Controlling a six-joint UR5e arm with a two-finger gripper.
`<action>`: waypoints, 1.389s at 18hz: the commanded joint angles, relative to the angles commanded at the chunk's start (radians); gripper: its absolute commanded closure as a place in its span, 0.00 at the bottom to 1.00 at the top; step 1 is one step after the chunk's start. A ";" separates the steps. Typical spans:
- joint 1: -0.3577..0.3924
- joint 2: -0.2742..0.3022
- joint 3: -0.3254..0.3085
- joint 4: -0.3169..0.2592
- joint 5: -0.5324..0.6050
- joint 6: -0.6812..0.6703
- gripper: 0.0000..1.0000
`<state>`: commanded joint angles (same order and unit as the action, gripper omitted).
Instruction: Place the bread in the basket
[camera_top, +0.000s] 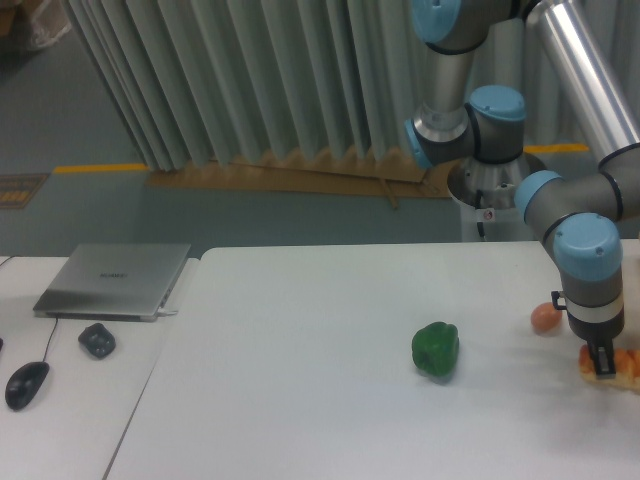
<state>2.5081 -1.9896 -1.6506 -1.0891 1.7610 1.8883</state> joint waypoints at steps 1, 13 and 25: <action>0.002 0.006 0.002 0.000 -0.003 -0.003 0.94; 0.198 0.179 0.003 -0.014 -0.230 -0.035 0.93; 0.341 0.236 -0.101 -0.017 0.004 0.231 0.82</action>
<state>2.8486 -1.7533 -1.7518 -1.1060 1.7651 2.1195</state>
